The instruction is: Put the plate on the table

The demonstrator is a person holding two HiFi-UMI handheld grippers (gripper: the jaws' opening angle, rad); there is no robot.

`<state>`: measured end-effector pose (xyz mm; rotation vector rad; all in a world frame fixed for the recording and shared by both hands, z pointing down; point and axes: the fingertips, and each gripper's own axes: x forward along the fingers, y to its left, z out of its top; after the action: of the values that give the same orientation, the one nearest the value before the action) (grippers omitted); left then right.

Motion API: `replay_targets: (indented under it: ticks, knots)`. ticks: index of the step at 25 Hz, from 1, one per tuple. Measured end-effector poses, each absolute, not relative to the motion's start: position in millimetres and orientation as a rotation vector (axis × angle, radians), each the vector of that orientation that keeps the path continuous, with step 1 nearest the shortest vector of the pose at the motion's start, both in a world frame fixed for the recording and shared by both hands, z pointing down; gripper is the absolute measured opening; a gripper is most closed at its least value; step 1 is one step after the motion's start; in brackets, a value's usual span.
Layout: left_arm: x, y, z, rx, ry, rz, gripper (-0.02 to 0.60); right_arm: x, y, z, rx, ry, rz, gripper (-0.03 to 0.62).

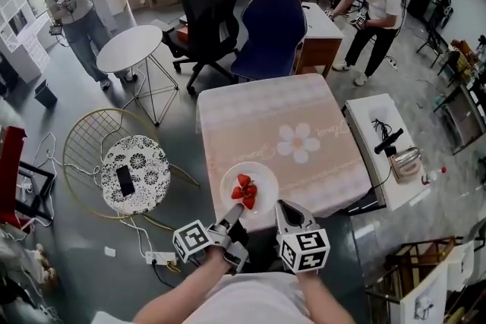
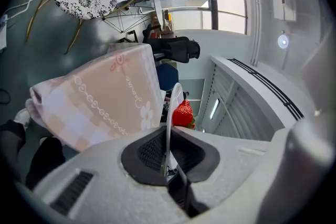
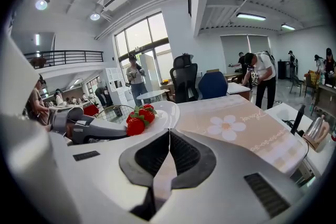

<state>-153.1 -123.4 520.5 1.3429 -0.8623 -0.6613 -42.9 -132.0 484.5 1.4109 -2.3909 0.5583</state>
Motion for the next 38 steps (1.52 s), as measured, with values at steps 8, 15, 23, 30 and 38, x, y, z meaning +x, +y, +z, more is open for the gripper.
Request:
replay_targets:
  ticks: [8, 15, 23, 30, 38]
  knots:
    - [-152, -162, 535, 1.316, -0.932, -0.659, 0.02, -38, -173, 499, 1.343, -2.426, 0.596, 0.005]
    - [-120, -211, 548, 1.296, -0.957, -0.632, 0.02, -5, -217, 511, 1.313, -2.408, 0.64, 0.005]
    - [-78, -261, 578, 1.3, -0.959, -0.55, 0.02, 37, -260, 536, 1.298, -2.38, 0.718, 0.005]
    - [-49, -295, 614, 1.285, -1.003, -0.425, 0.02, 52, -294, 559, 1.238, -2.37, 0.801, 0.005]
    - [-41, -324, 651, 1.243, -1.047, -0.395, 0.02, 56, -320, 586, 1.108, -2.373, 0.827, 0.005]
